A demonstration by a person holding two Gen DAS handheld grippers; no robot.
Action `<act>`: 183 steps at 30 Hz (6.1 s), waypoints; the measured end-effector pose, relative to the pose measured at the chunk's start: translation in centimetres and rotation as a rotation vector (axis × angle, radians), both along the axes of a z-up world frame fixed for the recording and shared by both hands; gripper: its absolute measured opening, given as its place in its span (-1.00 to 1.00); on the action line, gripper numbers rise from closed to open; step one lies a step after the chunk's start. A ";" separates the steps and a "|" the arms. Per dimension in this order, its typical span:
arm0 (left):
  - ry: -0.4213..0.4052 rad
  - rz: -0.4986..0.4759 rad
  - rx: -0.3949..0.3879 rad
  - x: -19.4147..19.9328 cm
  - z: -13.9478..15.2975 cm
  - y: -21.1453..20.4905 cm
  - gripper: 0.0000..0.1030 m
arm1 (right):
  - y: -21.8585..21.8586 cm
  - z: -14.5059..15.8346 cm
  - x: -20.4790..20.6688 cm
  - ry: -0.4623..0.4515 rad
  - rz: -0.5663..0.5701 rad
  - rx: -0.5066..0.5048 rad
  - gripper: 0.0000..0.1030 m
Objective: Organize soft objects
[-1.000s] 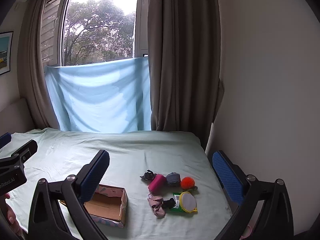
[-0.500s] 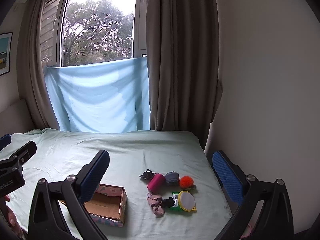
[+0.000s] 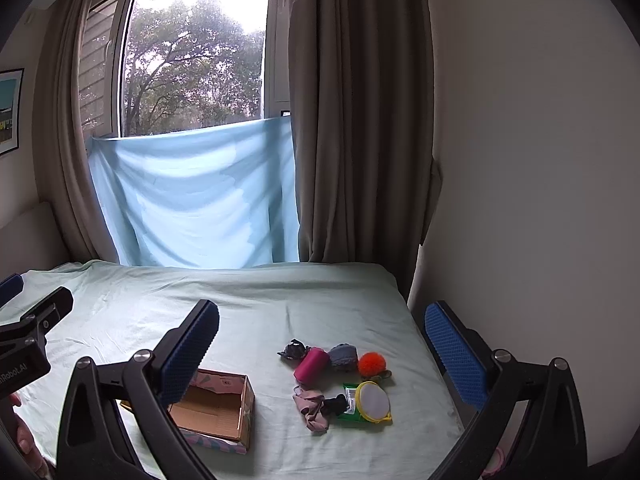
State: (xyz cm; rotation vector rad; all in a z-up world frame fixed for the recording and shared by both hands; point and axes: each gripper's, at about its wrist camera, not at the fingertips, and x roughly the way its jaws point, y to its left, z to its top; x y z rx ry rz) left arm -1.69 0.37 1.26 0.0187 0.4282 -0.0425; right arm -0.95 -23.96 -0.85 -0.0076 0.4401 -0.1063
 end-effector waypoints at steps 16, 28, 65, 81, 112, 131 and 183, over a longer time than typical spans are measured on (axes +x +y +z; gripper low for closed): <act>0.000 -0.002 -0.007 0.1 0.1 0.3 0.99 | 0.1 0.1 -0.2 0.001 0.001 -0.009 0.99; 0.010 -0.008 -0.013 0.5 -0.4 0.6 0.99 | 0.9 0.3 -0.1 0.010 -0.008 -0.010 0.99; 0.483 -0.626 0.027 24.9 -17.2 -10.0 0.99 | -5.7 -13.5 7.6 0.279 -0.389 0.264 0.99; 0.798 -0.755 0.121 36.6 -35.6 -20.9 0.99 | -15.7 -28.9 16.3 0.482 -0.462 0.452 0.99; 0.956 -0.792 0.271 39.1 -46.9 -26.1 -0.27 | -19.3 -41.7 20.1 0.556 -0.425 0.639 0.43; 0.845 -0.785 0.177 35.5 -39.6 -24.7 -0.35 | -17.6 -38.4 20.3 0.530 -0.354 0.584 -0.66; 0.775 -0.243 -0.040 21.7 -25.4 17.4 -0.35 | 18.5 -16.5 17.0 0.464 0.293 0.407 -0.78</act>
